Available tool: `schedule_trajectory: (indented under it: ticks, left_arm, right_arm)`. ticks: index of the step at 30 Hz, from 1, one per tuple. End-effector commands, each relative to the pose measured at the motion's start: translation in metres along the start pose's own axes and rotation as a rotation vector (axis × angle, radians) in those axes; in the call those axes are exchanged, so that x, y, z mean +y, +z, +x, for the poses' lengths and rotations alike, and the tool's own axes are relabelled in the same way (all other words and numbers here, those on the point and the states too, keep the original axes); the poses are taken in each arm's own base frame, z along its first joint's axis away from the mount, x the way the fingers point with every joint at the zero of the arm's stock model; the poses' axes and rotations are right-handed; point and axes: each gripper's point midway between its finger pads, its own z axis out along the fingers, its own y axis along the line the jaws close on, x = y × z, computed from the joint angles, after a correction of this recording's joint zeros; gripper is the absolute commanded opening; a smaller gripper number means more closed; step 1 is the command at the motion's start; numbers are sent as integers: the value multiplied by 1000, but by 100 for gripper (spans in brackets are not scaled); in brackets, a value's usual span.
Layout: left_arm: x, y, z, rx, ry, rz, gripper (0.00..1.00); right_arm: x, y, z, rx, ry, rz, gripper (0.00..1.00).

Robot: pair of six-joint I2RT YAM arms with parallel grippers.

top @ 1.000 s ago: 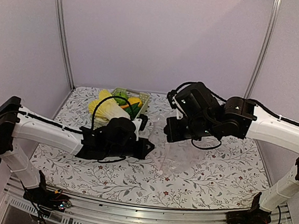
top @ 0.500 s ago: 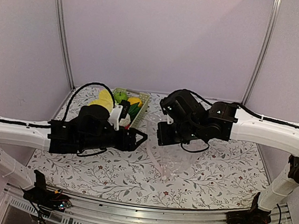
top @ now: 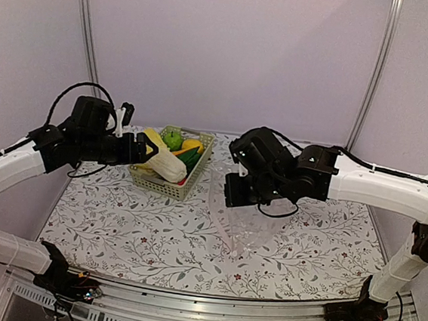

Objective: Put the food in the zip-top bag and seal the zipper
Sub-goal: Adjust the zipper food storage bag at the center of the board.

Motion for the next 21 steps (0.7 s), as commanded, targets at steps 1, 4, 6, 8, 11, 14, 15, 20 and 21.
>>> schedule_trajectory:
  ticks: [1,4,6,8,11,14,15,20,21]
  left_arm:
    - [27,11,-5,115,-40,0,83]
    - [39,26,-16,141,-94,20,86]
    - [49,36,-23,133,-122,3,92]
    - [65,46,-29,128,-153,-43,98]
    - [81,62,-41,113,-131,-94,100]
    - [75,73,-55,93,-11,-71,98]
    - [71,75,-60,81,48,-52,97]
    - [52,79,-86,-13,377,27,98]
    - [49,84,-88,-9,405,54,98]
  right_arm:
    - [2,5,-6,-5,5,-2,0]
    - [3,4,-7,-9,2,-4,0]
    - [3,5,-7,-9,-2,-2,0]
    - [4,6,-8,-8,-4,-5,0]
    - [6,6,-8,-7,-6,-13,0]
    - [7,5,-8,-8,-11,-18,0]
    - [6,4,-9,-10,-12,-16,0]
    - [6,3,-10,-14,-15,-20,0]
    - [6,3,-9,-13,-16,-23,0]
